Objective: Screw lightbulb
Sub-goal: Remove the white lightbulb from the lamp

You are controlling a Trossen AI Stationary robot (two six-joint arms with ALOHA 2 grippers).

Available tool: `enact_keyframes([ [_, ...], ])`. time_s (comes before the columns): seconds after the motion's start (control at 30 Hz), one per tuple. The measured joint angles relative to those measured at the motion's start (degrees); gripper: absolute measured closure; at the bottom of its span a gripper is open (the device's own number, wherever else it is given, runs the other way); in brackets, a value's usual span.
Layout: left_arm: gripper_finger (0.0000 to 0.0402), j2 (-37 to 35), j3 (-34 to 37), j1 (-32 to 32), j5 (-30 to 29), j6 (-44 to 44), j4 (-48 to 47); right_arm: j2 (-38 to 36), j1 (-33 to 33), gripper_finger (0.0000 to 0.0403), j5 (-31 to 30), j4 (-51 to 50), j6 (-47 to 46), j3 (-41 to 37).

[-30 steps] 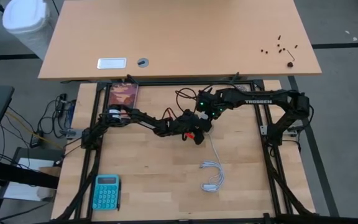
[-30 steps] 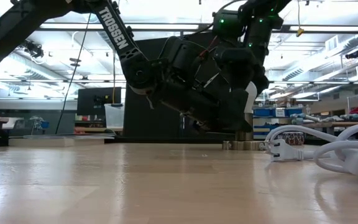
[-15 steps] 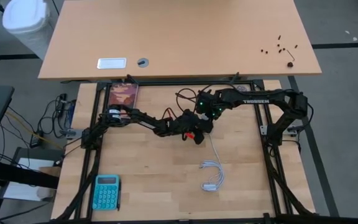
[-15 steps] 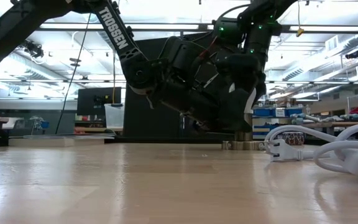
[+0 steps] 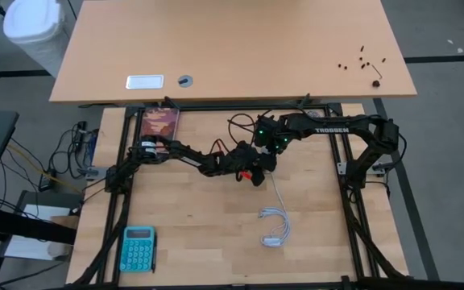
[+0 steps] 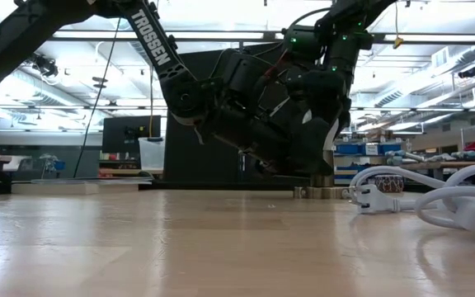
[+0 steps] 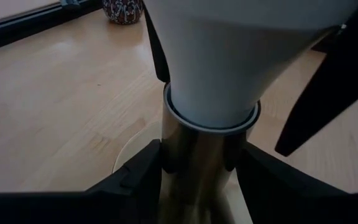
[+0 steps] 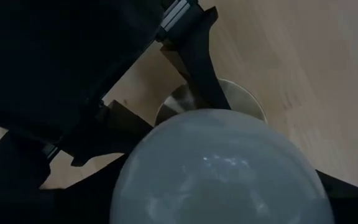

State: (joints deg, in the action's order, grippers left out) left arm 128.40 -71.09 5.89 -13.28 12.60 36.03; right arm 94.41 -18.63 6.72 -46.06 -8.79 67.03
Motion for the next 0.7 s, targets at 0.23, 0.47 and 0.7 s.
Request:
enact_keyframes([
  [0.23, 0.0215, 0.0, 0.0, 0.0, -0.2, 0.4, 0.0, 0.2, 0.0, 0.0151, -0.2, 0.0, 0.5, 0.8],
  [0.47, 0.0215, 0.0, 0.0, 0.0, -0.2, 0.3, 0.1, 0.2, -0.1, 0.0149, -0.4, -0.5, 2.0, 0.9],
  [0.7, 0.0215, 0.0, 0.0, 0.0, -0.1, 0.0, 0.1, 0.2, -0.8, 0.0148, 0.3, -1.3, 10.3, 1.1],
])
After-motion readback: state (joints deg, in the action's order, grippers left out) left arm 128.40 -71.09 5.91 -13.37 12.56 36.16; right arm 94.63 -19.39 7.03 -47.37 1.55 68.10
